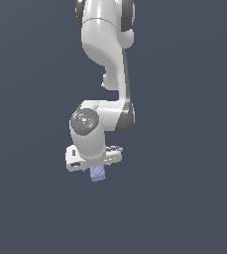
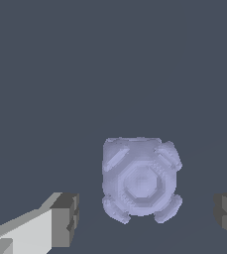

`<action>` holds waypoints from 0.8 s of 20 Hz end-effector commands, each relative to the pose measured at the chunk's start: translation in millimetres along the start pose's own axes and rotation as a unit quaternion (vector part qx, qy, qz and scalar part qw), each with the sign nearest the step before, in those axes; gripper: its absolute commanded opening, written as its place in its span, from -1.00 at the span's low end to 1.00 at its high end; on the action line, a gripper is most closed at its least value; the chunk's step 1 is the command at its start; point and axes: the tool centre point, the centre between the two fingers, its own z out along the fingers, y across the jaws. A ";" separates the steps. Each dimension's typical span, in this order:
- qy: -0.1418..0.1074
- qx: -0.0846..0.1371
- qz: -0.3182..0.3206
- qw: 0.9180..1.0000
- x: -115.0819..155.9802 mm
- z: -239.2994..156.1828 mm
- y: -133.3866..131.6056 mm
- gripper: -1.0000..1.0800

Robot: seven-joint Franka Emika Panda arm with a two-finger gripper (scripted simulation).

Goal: Pick up the object and move it to a goal position.

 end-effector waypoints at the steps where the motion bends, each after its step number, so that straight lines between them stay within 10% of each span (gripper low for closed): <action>1: 0.001 0.000 -0.003 1.000 2.3 1.7 2.2 0.92; 16: 0.001 0.000 -0.003 1.000 1.2 47.1 2.3 0.92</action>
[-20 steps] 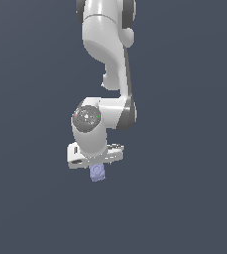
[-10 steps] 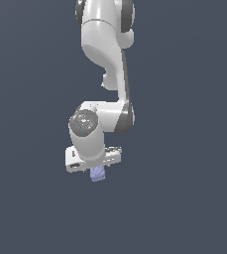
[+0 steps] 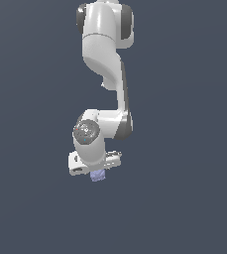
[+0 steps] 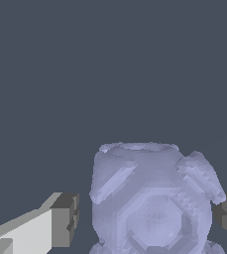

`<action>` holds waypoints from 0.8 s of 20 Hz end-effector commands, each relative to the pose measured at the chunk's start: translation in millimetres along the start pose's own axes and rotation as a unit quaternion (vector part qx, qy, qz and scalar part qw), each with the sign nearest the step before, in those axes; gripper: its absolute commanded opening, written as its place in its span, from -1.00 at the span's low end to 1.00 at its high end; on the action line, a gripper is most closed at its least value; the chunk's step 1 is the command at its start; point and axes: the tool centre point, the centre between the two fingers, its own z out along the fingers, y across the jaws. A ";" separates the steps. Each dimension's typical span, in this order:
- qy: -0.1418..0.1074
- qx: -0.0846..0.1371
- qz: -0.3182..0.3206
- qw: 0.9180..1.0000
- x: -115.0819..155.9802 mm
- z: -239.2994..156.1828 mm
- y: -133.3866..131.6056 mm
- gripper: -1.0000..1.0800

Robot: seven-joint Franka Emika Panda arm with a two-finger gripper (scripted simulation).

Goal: Pick up the object and move it to a goal position.

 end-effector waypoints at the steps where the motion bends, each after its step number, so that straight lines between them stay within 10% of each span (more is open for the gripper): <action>1: 0.000 0.000 0.000 1.000 0.1 9.8 -0.1 0.92; 7: 0.000 0.000 0.000 1.000 1.6 12.0 0.4 0.92; 8: 0.000 0.000 0.000 1.000 1.6 12.0 0.4 -1.00; 16: 0.000 0.000 0.000 1.000 1.6 12.0 0.4 -1.00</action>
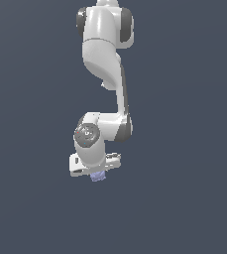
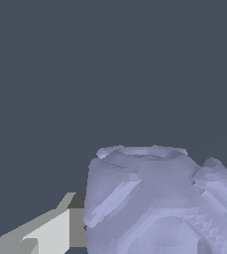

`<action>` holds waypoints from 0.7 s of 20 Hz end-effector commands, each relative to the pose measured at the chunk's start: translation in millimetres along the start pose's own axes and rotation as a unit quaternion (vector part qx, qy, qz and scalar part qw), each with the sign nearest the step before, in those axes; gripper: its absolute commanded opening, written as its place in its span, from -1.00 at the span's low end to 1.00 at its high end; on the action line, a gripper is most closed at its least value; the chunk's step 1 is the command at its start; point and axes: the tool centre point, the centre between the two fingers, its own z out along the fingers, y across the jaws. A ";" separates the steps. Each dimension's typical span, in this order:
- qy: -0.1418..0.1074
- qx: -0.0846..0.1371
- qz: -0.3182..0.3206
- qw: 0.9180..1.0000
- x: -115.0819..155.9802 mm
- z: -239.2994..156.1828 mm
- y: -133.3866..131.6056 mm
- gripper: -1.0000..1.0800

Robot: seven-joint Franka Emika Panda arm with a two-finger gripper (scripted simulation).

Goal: Pick up the object and move it to a goal position.

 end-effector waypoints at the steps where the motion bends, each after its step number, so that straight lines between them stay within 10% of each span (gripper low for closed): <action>1: 0.000 0.000 0.000 1.000 0.1 -0.2 0.0 -1.00; 14: 0.000 0.000 0.000 1.000 10.0 -42.0 -50.7 -1.00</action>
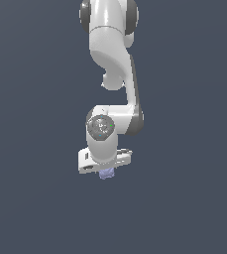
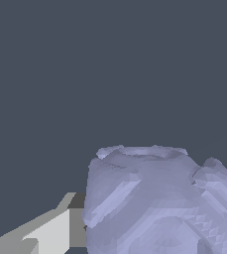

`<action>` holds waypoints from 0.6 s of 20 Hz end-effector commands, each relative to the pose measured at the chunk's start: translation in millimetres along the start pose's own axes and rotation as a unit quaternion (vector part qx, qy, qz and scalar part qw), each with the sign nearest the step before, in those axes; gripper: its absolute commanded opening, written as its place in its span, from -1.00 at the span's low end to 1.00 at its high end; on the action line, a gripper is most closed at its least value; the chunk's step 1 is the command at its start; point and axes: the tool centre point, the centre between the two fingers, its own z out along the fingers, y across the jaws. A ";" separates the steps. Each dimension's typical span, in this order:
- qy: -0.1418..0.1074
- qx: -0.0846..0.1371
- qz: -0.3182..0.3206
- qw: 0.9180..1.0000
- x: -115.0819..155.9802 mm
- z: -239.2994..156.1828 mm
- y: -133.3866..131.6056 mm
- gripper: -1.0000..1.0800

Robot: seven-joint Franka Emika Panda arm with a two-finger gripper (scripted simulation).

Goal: Pick up the object and move it to a goal position.

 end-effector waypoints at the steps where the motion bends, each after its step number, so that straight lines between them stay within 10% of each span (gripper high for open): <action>1: 0.001 0.000 -0.001 1.000 4.8 -17.8 -21.9 -1.00; 12: 0.001 0.000 -0.001 1.000 25.6 -99.3 -119.7 -1.00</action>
